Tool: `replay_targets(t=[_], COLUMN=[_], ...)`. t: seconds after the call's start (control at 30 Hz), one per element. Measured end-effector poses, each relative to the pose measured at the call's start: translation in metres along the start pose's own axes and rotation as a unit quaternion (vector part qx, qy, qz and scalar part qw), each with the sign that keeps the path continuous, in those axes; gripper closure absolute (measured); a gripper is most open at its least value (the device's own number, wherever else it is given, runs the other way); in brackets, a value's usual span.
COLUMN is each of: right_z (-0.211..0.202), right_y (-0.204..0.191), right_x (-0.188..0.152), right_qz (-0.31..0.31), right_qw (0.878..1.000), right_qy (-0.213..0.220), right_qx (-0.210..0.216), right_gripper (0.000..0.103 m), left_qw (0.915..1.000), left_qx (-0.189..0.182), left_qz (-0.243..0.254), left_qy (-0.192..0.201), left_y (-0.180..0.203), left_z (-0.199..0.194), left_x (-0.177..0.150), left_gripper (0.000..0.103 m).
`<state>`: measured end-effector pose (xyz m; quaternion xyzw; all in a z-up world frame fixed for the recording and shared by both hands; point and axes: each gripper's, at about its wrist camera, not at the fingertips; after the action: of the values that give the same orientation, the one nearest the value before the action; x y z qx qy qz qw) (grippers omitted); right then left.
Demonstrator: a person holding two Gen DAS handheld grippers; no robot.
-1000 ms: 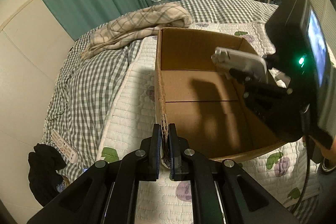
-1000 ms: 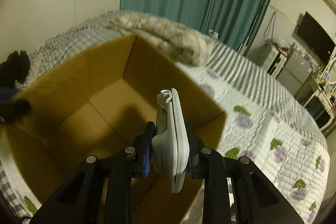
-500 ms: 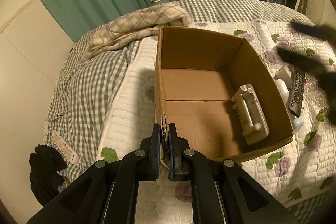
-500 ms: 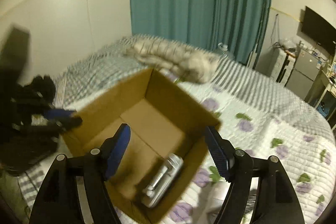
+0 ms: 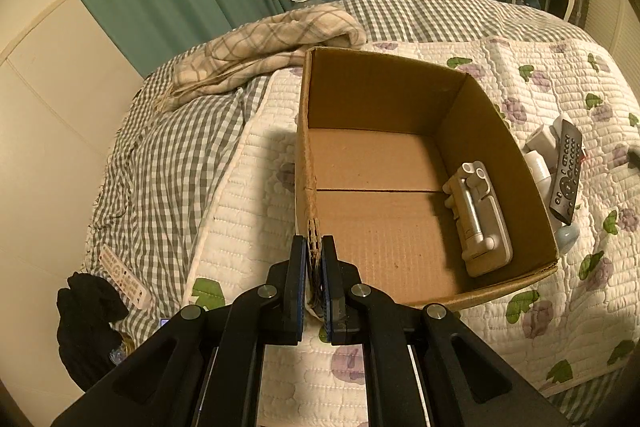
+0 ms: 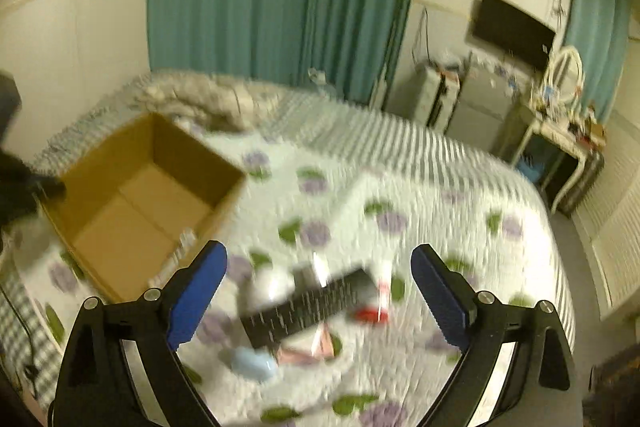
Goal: Organize rigid objects
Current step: 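Grasp the light-blue earbud case with the right tool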
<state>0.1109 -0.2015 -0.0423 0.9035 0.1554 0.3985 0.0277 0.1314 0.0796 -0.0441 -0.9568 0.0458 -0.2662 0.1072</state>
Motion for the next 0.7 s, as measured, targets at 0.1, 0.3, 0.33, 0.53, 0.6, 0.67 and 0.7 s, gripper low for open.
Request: replay_targets(t=[0.1, 0.3, 0.33, 0.53, 0.6, 0.67, 0.7], right_z=[0.020, 0.047, 0.049, 0.066, 0.073, 0.079, 0.082], right_y=[-0.011, -0.025, -0.026, -0.031, -0.033, -0.034, -0.035], right_x=[-0.033, -0.072, -0.075, -0.082, -0.085, -0.085, -0.085], right_qz=[0.005, 0.014, 0.017, 0.058, 0.067, 0.071, 0.071], right_qw=[0.999, 0.995, 0.995, 0.990, 0.989, 0.988, 0.987], right_qy=[-0.045, -0.092, -0.095, -0.117, -0.125, -0.128, -0.130], right_qx=[0.010, 0.039, 0.038, 0.047, 0.050, 0.055, 0.059], right_gripper=[0.009, 0.009, 0.009, 0.009, 0.011, 0.020, 0.022], left_qw=[1.0000, 1.0000, 1.0000, 1.0000, 1.0000, 1.0000, 1.0000], left_qx=[0.001, 0.003, 0.003, 0.002, 0.002, 0.004, 0.005], left_qz=[0.000, 0.001, 0.001, 0.000, 0.001, 0.001, 0.002], left_qy=[0.000, 0.001, 0.002, 0.002, 0.002, 0.003, 0.003], left_y=[0.000, 0.001, 0.001, 0.002, 0.002, 0.002, 0.003], left_z=[0.000, 0.000, 0.000, -0.001, -0.001, -0.001, -0.001], left_x=[0.000, -0.001, -0.001, -0.001, -0.002, -0.002, -0.002], left_gripper=[0.097, 0.097, 0.097, 0.097, 0.097, 0.097, 0.097])
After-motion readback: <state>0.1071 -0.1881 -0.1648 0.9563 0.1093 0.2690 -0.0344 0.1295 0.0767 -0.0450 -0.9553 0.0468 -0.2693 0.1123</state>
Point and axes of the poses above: each gripper's, at about its wrist camera, not at the fingertips, and z roughly the way its jaws point, y to its right, x to its top, and after that the axes turned 6 degrees about -z, right-handed
